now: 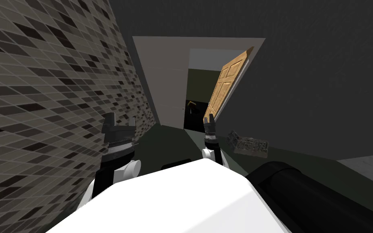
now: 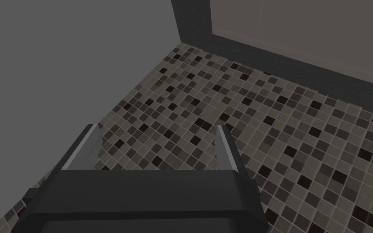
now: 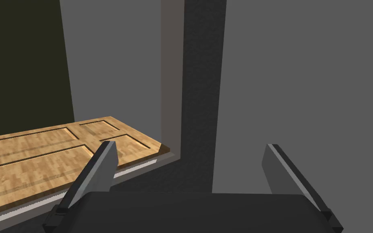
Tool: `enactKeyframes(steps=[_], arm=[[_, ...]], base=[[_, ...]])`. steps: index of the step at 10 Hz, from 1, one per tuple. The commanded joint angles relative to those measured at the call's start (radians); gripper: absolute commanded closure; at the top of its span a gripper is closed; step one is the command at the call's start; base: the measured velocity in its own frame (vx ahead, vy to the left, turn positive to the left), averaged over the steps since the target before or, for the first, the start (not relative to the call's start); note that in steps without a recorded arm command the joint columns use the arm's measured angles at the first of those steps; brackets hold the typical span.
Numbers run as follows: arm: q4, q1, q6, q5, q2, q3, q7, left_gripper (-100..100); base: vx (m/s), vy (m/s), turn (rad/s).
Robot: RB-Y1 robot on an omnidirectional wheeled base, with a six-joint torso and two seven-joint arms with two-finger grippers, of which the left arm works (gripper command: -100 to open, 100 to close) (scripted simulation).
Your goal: Push the door open
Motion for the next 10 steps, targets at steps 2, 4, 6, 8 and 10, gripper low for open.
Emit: enactKeyframes(steps=[2, 4, 6, 8, 10], arm=[[0.054, -0.019, -0.013, -0.004, 0.019, 0.004, 0.003, -100], [0.107, -0.039, -0.026, -0.009, 0.035, 0.009, 0.005, -100], [0.142, -0.051, -0.034, -0.011, 0.043, 0.012, 0.007, -100], [0.198, -0.071, -0.048, -0.016, 0.057, 0.016, 0.009, -100], [0.241, -0.087, -0.059, -0.019, 0.066, 0.020, 0.011, -100]], base=[[0.072, -0.021, -0.045], [0.124, -0.042, -0.044], [0.094, -0.040, -0.032], [0.087, -0.034, -0.043], [0.098, -0.043, -0.044]])
